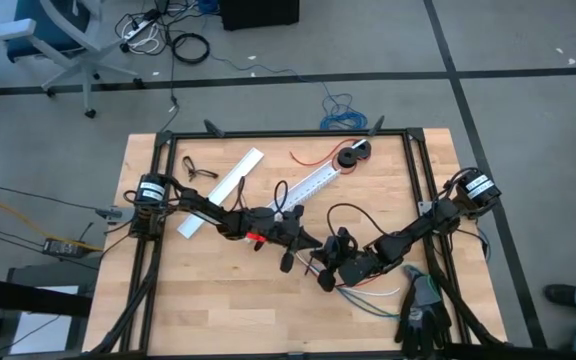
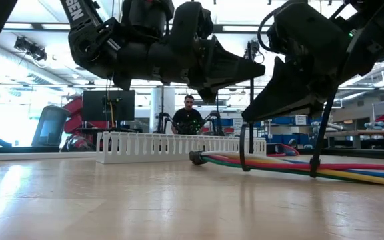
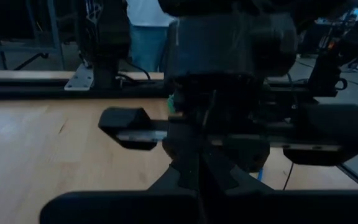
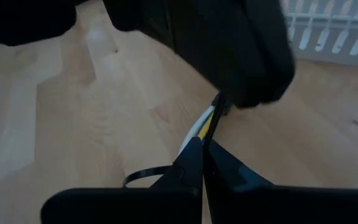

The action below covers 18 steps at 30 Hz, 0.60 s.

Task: Ziptie cables
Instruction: Wrap the cables together using the black zip tie

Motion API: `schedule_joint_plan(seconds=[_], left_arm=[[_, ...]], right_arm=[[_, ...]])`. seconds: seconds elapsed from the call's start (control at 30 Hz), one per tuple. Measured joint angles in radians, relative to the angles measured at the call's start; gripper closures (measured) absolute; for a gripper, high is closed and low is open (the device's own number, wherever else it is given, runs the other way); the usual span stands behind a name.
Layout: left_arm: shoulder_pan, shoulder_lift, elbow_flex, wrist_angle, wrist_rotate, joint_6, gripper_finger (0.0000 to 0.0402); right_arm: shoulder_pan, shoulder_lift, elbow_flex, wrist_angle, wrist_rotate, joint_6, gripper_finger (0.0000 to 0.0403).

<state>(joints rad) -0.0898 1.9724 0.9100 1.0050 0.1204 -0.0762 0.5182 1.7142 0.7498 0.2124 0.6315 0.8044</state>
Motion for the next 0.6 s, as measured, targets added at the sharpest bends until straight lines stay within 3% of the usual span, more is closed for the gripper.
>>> schedule_joint_plan(seconds=[0.6], left_arm=[[0.005,0.0,0.0,0.106,-0.06,0.049,0.04]], right_arm=[[0.001,0.001,-0.001,-0.005,-0.068,0.057,0.0403]])
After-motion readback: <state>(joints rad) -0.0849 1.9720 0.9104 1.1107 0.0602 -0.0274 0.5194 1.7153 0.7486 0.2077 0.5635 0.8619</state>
